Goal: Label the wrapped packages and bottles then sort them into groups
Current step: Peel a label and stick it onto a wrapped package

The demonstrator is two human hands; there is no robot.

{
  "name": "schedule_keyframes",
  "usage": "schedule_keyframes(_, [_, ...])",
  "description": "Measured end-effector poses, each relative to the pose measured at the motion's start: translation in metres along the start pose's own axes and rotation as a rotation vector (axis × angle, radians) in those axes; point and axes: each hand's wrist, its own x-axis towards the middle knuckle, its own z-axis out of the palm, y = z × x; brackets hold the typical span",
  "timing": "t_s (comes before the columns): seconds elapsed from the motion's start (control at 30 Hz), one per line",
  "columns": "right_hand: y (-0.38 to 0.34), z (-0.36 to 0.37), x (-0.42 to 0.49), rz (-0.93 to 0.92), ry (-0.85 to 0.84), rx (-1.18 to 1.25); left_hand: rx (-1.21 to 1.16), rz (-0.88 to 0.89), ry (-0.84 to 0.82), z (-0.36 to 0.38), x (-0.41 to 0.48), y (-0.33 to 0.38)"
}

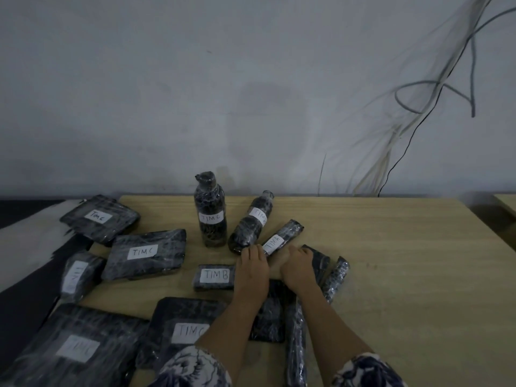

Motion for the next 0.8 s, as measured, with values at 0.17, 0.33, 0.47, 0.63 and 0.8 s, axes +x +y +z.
schedule_keyframes(0.17, [-0.016, -0.006, -0.008, 0.004, 0.006, 0.026, -0.005, 0.073, 0.029, -0.009, -0.014, -0.008])
schedule_keyframes(0.33, [-0.059, -0.015, -0.029, -0.005, 0.118, 0.085, -0.039, -0.003, -0.022, -0.037, -0.036, -0.044])
schedule_keyframes(0.47, [-0.12, -0.002, -0.063, -0.043, 0.18, 0.041, -0.02, -0.046, 0.016, -0.05, -0.067, -0.103])
schedule_keyframes(0.63, [-0.214, 0.026, -0.104, -0.068, 0.262, 0.003, 0.036, 0.001, 0.039, -0.067, -0.117, -0.202])
schedule_keyframes(0.8, [-0.307, 0.066, -0.132, -0.075, 0.203, 0.106, 0.063, -0.03, 0.077, -0.082, -0.165, -0.302])
